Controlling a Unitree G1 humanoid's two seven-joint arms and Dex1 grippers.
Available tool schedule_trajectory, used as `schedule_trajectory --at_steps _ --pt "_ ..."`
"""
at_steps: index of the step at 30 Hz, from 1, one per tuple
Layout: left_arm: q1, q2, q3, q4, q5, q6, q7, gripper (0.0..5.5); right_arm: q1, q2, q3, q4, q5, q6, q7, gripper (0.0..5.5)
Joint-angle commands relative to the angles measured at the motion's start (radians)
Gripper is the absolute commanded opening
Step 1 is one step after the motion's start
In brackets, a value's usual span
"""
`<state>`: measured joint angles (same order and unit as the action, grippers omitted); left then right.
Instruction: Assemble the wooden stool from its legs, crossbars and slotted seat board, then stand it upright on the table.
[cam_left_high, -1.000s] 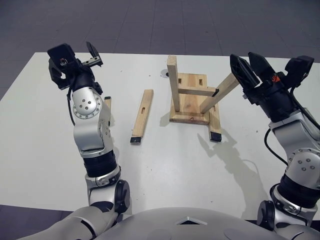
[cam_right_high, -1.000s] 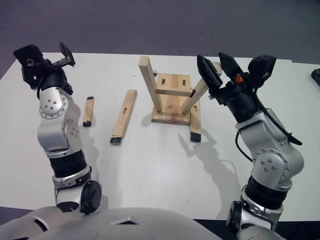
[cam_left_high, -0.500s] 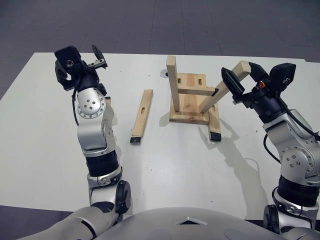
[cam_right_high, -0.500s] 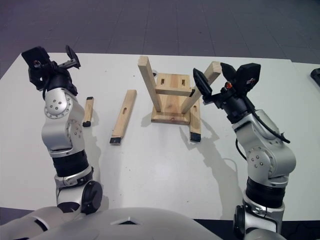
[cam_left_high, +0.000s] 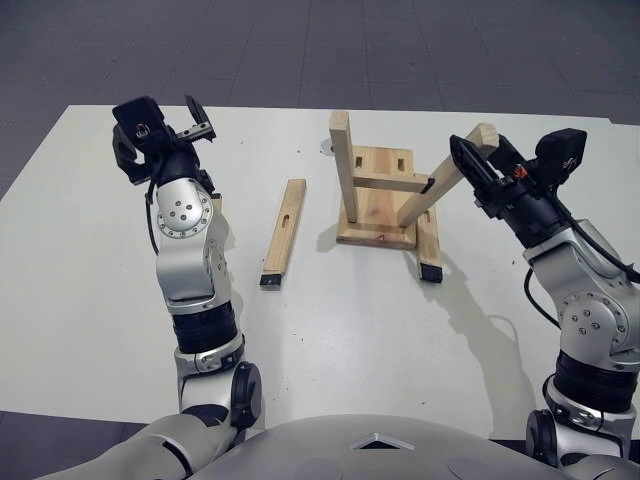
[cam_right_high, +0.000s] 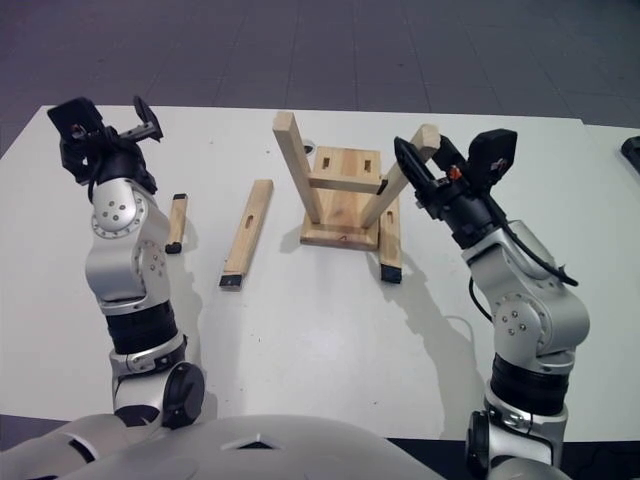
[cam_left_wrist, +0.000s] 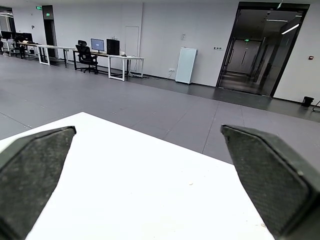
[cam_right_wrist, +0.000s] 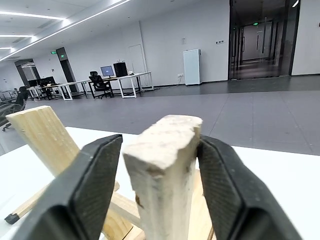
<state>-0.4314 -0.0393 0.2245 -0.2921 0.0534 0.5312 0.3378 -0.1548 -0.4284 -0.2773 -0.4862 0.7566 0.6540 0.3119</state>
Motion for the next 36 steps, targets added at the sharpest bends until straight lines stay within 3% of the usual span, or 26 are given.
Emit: schedule_trajectory --at_steps 1,7,13,20,36 --pt "0.002 0.000 -0.009 0.014 0.005 -0.002 0.000 5.40 -0.062 -0.098 0.010 0.070 0.037 0.022 0.156 1.92" --pt "-0.027 0.028 -0.018 0.052 0.002 -0.009 -0.027 5.40 -0.235 -0.328 0.070 0.353 0.013 0.026 0.573 1.75" --pt "-0.055 0.037 -0.050 0.075 0.003 -0.005 -0.058 5.40 -0.437 -0.424 0.213 0.642 -0.157 -0.081 0.838 1.42" --pt "-0.047 0.023 -0.076 0.077 0.005 0.007 -0.063 5.40 -0.582 -0.430 0.280 0.804 -0.278 -0.182 0.967 1.29" --pt "-0.082 -0.008 -0.091 0.148 0.000 -0.030 -0.046 5.40 -0.825 -0.285 0.406 1.146 -0.497 -0.511 1.040 1.29"
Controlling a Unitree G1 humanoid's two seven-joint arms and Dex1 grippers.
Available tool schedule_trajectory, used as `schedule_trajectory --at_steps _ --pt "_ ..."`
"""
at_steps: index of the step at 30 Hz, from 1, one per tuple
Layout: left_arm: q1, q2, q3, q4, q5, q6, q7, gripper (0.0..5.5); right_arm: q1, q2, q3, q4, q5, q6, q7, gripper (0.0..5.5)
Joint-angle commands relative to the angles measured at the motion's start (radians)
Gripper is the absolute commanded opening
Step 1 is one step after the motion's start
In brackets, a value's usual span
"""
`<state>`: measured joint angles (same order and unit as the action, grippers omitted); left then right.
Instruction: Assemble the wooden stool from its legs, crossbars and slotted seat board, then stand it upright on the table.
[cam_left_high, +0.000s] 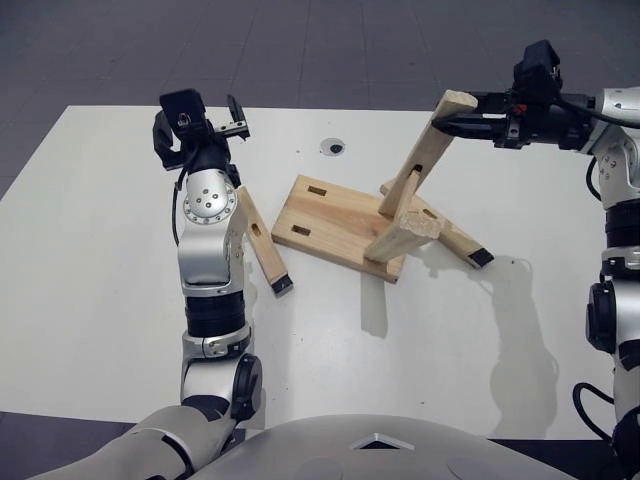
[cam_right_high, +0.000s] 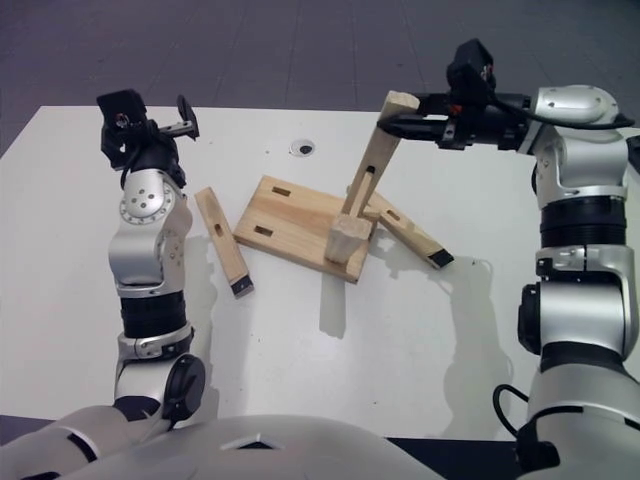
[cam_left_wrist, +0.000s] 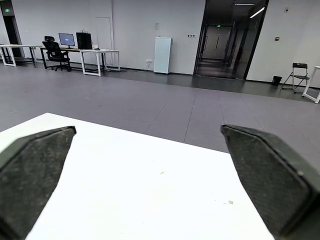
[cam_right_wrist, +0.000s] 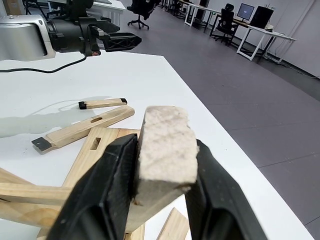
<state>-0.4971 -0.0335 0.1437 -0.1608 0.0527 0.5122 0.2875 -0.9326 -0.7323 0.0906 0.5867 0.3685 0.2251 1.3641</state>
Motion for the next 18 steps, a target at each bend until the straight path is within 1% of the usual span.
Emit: schedule_trajectory --at_steps 1,2,3,4,6,11,13,18 --pt "-0.017 -0.015 -0.011 0.019 0.000 -0.013 0.005 5.40 -0.057 0.024 0.041 0.094 -0.119 -0.101 -0.012 1.29" --pt "-0.016 -0.016 -0.011 0.021 0.000 -0.015 0.006 5.40 -0.068 0.031 0.043 0.119 -0.130 -0.120 -0.020 1.29" --pt "-0.016 -0.018 -0.010 0.024 0.000 -0.018 0.008 5.40 -0.079 0.041 0.045 0.147 -0.139 -0.134 -0.029 1.66" --pt "-0.018 -0.021 -0.007 0.028 0.000 -0.021 0.011 5.40 -0.090 0.051 0.046 0.175 -0.147 -0.151 -0.034 1.76" --pt "-0.020 -0.027 -0.006 0.035 0.000 -0.027 0.016 5.40 -0.109 0.068 0.034 0.219 -0.157 -0.177 -0.044 2.19" --pt "-0.012 -0.037 -0.008 0.042 0.001 -0.037 0.022 5.40 -0.157 0.091 0.009 0.300 -0.189 -0.240 -0.064 2.92" --pt "-0.012 -0.040 -0.007 0.046 0.000 -0.038 0.023 5.40 -0.183 0.104 -0.014 0.337 -0.195 -0.272 -0.103 3.14" --pt "-0.012 -0.040 0.001 0.049 -0.001 -0.044 0.031 5.40 -0.278 0.105 -0.087 0.422 -0.192 -0.337 -0.214 3.95"
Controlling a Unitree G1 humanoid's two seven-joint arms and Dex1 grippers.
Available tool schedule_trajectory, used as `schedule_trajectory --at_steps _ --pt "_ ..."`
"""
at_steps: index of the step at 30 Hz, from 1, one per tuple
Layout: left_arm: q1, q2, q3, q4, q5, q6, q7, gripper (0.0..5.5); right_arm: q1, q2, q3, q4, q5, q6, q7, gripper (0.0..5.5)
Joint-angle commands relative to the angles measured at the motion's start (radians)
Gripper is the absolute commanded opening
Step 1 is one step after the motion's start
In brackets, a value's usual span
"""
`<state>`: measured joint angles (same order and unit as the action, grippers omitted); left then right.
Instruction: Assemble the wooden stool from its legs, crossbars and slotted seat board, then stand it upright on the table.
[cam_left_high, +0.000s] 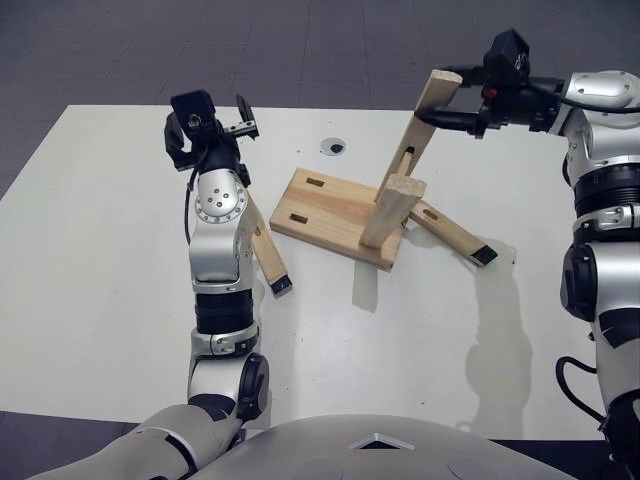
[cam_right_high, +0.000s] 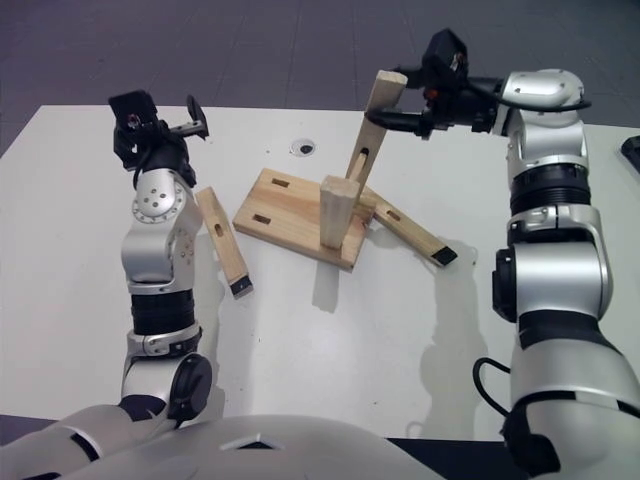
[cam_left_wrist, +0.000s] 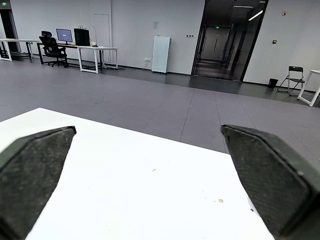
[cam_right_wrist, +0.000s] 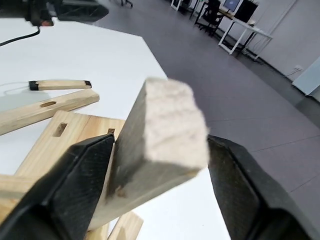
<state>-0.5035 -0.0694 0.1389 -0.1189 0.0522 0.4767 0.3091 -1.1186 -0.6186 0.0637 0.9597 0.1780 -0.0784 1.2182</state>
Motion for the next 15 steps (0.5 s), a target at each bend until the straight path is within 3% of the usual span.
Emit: schedule_trajectory --at_steps 1,4,7,9,12,15 --pt "-0.004 -0.005 0.008 0.006 -0.001 -0.010 0.012 5.40 -0.118 -0.015 -0.087 0.063 0.009 -0.035 -0.104 4.13" --pt "0.004 -0.008 0.011 0.003 -0.002 -0.015 0.020 5.40 -0.162 -0.030 -0.178 0.048 0.072 0.002 -0.159 4.63" --pt "0.018 -0.002 0.028 -0.008 -0.002 -0.017 0.029 5.40 -0.089 -0.037 -0.275 -0.158 0.219 0.188 -0.125 5.07" --pt "0.031 0.011 0.048 -0.019 -0.001 -0.014 0.035 5.40 0.085 -0.048 -0.309 -0.500 0.369 0.398 -0.121 5.37" --pt "0.051 0.034 0.082 -0.043 0.001 -0.004 0.042 5.40 0.362 -0.051 -0.357 -1.024 0.656 0.663 -0.230 5.37" --pt "0.059 0.047 0.103 -0.067 0.003 0.004 0.045 5.40 0.513 -0.021 -0.377 -1.301 0.950 0.802 -0.403 5.37"
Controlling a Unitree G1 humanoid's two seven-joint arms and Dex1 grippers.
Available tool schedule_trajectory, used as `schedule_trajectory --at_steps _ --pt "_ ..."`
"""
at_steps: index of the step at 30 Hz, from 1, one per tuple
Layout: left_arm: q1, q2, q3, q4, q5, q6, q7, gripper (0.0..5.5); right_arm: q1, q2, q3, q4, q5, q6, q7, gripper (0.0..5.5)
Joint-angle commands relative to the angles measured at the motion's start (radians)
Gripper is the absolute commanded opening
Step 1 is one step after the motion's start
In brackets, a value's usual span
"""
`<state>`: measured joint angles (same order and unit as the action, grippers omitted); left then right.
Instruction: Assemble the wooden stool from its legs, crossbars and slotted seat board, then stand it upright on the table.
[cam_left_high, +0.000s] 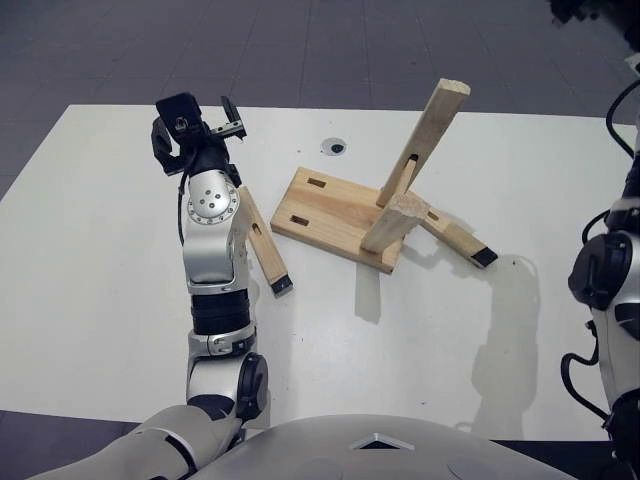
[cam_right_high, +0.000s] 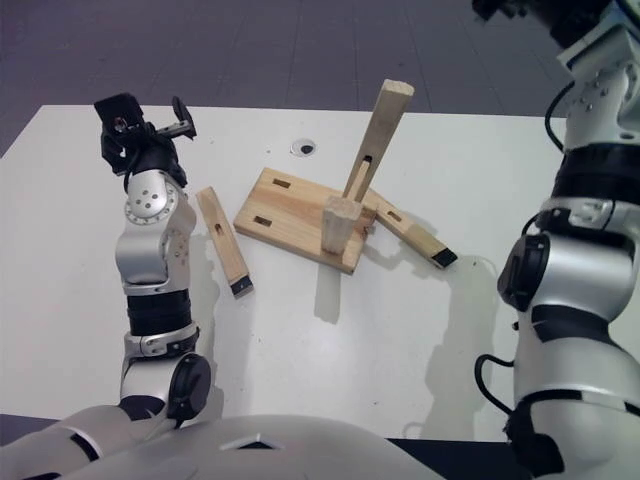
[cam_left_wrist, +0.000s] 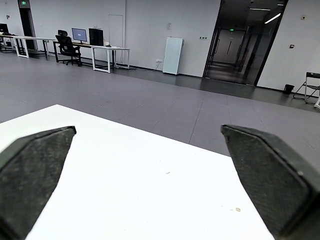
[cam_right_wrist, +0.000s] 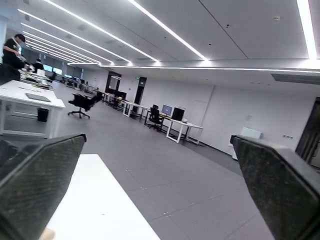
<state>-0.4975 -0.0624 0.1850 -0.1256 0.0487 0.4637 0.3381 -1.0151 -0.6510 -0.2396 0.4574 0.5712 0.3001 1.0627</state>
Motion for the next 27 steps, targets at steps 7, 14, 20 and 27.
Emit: schedule_trajectory --at_steps 7,14,20,27 --pt "0.049 0.045 0.071 -0.087 0.015 0.018 0.026 5.40 0.558 0.009 0.122 -1.108 1.123 0.389 -0.600 5.37" --pt "0.069 0.014 0.068 -0.094 0.017 0.012 0.044 5.40 0.518 -0.029 0.171 -1.013 1.401 0.485 -0.560 5.37" --pt "0.061 -0.002 0.052 -0.095 0.017 0.013 0.060 5.40 0.465 -0.071 0.273 -0.932 1.401 0.664 -0.464 5.37" --pt "0.066 -0.012 0.052 -0.088 0.011 0.001 0.071 5.40 0.454 -0.041 0.405 -0.800 1.401 0.723 -0.680 5.37"
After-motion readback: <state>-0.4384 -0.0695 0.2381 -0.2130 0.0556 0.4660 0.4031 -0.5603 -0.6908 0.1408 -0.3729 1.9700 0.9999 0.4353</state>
